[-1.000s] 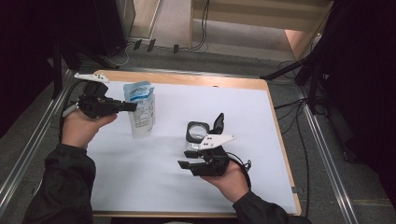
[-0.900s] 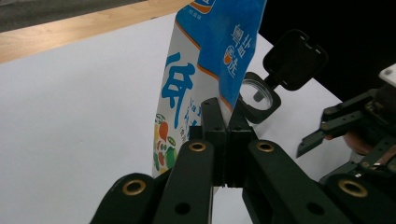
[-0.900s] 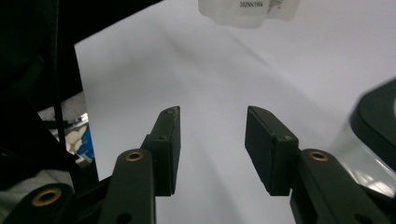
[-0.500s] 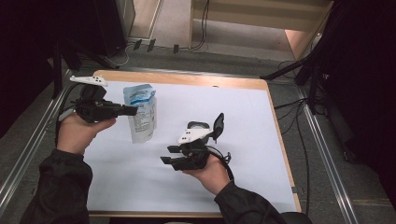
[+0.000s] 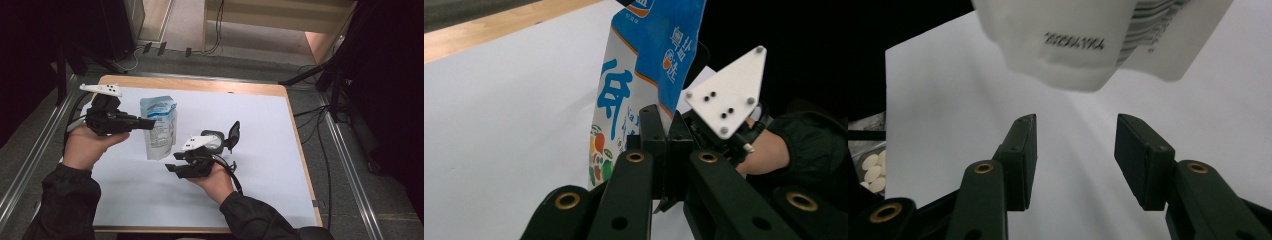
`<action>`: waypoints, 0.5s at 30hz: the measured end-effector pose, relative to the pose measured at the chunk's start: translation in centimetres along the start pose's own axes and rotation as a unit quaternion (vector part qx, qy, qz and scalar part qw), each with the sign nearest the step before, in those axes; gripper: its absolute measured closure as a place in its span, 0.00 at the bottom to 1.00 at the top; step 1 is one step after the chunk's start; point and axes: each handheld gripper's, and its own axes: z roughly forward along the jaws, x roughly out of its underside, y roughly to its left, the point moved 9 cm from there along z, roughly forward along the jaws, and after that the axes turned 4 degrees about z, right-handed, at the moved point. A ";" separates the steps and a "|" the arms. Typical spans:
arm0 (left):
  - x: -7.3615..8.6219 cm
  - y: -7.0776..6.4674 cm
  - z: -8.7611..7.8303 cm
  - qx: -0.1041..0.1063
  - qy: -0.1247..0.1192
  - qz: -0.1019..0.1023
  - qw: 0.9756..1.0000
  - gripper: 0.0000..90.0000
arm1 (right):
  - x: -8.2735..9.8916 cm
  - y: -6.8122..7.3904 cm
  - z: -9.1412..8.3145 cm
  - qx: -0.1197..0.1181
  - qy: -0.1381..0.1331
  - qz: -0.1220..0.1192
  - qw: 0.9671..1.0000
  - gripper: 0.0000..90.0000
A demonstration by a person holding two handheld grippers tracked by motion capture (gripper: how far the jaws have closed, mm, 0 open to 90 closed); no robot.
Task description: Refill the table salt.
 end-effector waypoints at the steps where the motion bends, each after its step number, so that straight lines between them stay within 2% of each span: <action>1: 0.0 -0.2 0.1 0.001 0.001 0.001 1.000 1.00 | 0.0 -0.1 0.2 0.000 0.000 0.001 1.000 0.59; 6: 0.0 -1.1 0.3 0.015 0.008 0.009 1.000 1.00 | 0.1 -0.5 0.9 0.004 -0.002 0.019 1.000 0.59; 9: 0.0 -1.7 0.3 0.029 0.010 0.010 0.999 1.00 | 0.0 -0.7 1.0 0.010 -0.007 0.017 1.000 0.55; 11: -0.1 -1.7 0.2 0.031 0.011 0.013 0.999 1.00 | 0.0 -0.8 0.9 0.011 -0.007 0.022 1.000 0.54; 15: -0.1 -2.2 0.4 0.043 0.014 0.016 0.999 1.00 | 0.1 -0.9 0.8 0.012 -0.006 0.014 1.000 0.53</action>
